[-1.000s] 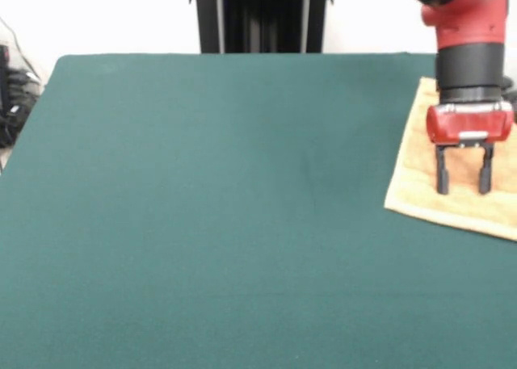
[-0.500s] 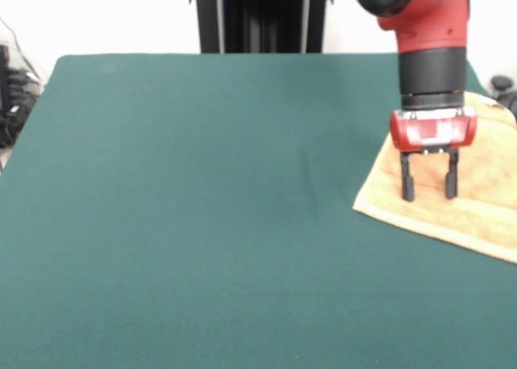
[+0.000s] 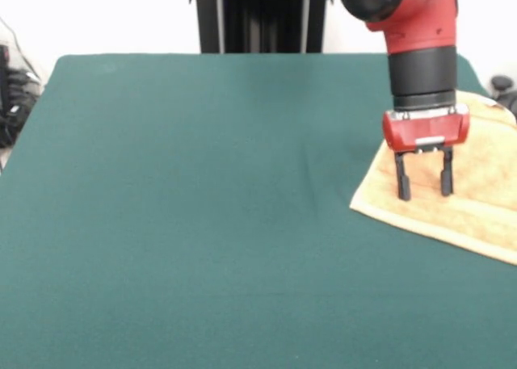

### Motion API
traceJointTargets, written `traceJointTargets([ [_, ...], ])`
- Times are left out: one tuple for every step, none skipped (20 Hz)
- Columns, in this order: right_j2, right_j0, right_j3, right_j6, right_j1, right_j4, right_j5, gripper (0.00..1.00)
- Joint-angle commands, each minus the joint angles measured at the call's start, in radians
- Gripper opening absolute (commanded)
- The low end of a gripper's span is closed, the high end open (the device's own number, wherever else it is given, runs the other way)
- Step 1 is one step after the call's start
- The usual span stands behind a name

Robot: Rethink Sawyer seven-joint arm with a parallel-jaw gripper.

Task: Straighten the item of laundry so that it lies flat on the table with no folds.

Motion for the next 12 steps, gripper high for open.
traceJointTargets([
  [0.147,-0.067,0.150,-0.240,0.064,-0.102,0.279,1.00],
  [0.150,-0.070,0.152,-0.237,0.063,-0.107,0.280,1.00],
  [0.157,-0.079,0.156,-0.236,0.063,-0.113,0.282,1.00],
  [0.157,-0.079,0.159,-0.233,0.062,-0.117,0.284,1.00],
  [0.157,-0.078,0.161,-0.234,0.065,-0.126,0.286,1.00],
  [0.155,-0.077,0.163,-0.234,0.066,-0.131,0.289,1.00],
  [0.156,-0.076,0.167,-0.244,0.066,-0.144,0.292,1.00],
  [0.156,-0.074,0.166,-0.248,0.067,-0.156,0.290,1.00],
  [0.155,-0.072,0.166,-0.251,0.069,-0.168,0.289,1.00],
  [0.157,-0.073,0.166,-0.251,0.069,-0.176,0.290,1.00],
  [0.154,-0.069,0.167,-0.252,0.068,-0.190,0.286,1.00],
  [0.154,-0.067,0.166,-0.253,0.068,-0.198,0.288,1.00],
])
